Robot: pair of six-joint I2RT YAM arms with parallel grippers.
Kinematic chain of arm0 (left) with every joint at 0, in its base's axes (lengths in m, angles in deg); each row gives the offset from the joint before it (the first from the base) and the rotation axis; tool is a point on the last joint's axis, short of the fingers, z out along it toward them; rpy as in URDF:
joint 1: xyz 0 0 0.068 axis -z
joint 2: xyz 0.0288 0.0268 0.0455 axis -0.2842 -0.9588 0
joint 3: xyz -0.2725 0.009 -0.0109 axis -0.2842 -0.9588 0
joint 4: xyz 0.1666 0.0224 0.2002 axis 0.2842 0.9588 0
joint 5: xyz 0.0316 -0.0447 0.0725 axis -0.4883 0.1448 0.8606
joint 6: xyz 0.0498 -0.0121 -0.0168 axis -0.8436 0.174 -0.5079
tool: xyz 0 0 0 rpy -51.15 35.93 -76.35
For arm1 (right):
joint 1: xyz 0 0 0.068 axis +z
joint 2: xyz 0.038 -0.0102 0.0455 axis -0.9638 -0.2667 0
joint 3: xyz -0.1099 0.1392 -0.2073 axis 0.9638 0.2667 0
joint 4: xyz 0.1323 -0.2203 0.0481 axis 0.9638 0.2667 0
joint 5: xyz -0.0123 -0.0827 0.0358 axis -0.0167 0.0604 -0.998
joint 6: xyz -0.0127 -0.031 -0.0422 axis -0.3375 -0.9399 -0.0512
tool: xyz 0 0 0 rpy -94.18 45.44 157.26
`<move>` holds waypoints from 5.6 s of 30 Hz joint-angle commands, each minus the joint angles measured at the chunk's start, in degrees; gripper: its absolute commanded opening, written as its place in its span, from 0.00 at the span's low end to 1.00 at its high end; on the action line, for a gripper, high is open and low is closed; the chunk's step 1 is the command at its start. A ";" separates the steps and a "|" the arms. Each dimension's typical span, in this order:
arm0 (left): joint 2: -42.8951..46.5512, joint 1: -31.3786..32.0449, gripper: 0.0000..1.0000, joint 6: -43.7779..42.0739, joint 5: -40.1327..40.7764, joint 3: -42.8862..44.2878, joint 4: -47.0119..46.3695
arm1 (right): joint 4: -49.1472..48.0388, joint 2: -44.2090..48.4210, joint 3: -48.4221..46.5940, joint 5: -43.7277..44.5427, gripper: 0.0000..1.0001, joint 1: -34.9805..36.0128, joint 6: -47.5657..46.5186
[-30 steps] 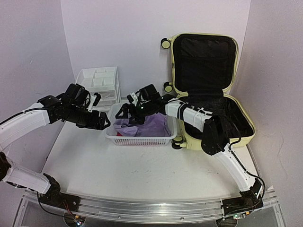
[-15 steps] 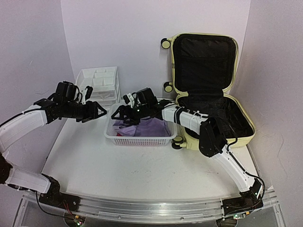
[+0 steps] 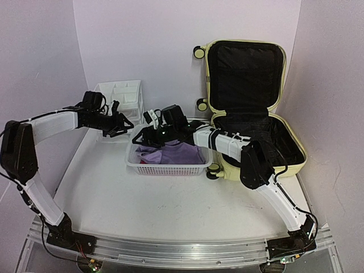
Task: Open, take out, and arrange the luggage
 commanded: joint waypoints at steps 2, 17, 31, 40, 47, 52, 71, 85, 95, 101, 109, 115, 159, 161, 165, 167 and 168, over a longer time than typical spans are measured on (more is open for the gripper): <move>-6.61 0.34 0.49 -0.15 -7.40 6.66 -2.41 | -3.55 5.38 1.41 -0.64 0.50 0.14 -2.99; -19.46 5.35 0.57 -4.70 -4.26 15.58 -1.70 | -3.52 7.55 4.56 -2.60 0.46 0.14 -6.62; -21.90 6.03 0.18 -6.57 -0.11 16.97 -0.91 | -0.33 9.21 5.81 1.12 0.51 0.24 -6.68; -22.25 5.63 0.00 -6.43 8.08 17.02 -2.98 | 17.23 18.57 10.51 12.82 0.90 0.22 -6.37; -22.19 5.23 0.00 -5.31 6.97 16.31 -4.91 | 18.58 25.64 22.25 17.60 0.98 0.20 -5.90; -20.78 5.27 0.06 -5.23 7.77 14.63 -5.18 | 15.65 24.19 24.71 18.09 0.69 -0.24 -0.84; -21.88 5.24 0.08 -5.49 9.77 16.94 -2.83 | -1.89 12.19 20.49 3.67 0.68 0.03 8.40; -21.84 5.32 0.08 -5.74 10.74 17.27 -1.73 | -1.76 16.91 25.03 6.82 0.78 2.67 -1.40; -17.44 5.32 0.39 -9.09 14.15 18.49 3.61 | 10.62 15.05 19.66 8.85 0.79 6.01 -15.76; -11.56 5.32 0.53 -10.70 14.01 17.01 5.65 | 10.45 17.45 17.30 8.96 0.92 4.96 -9.38; -4.66 5.32 0.57 -12.25 12.85 13.59 8.33 | 10.45 17.49 17.85 11.03 0.93 4.77 -6.18; -1.63 5.32 0.56 -12.75 11.64 11.71 8.94 | 10.45 14.66 15.18 8.60 0.68 4.87 -4.37; -13.74 14.47 0.65 -38.97 21.51 16.90 15.06 | 15.14 47.92 46.79 20.84 0.92 -3.56 -10.73; -14.97 15.67 0.66 -40.56 23.86 17.25 15.24 | 17.35 52.61 50.78 25.33 0.93 -4.23 -12.97; -18.98 16.89 0.67 -41.80 29.19 19.71 15.52 | 19.70 60.00 55.01 30.33 0.95 -4.72 -16.27; -20.89 17.15 0.66 -41.65 31.39 21.15 15.67 | 20.40 61.92 56.11 31.65 0.95 -4.77 -17.25; -21.78 17.22 0.65 -41.76 32.60 21.89 15.84 | 20.60 62.65 56.54 32.05 0.95 -4.77 -17.46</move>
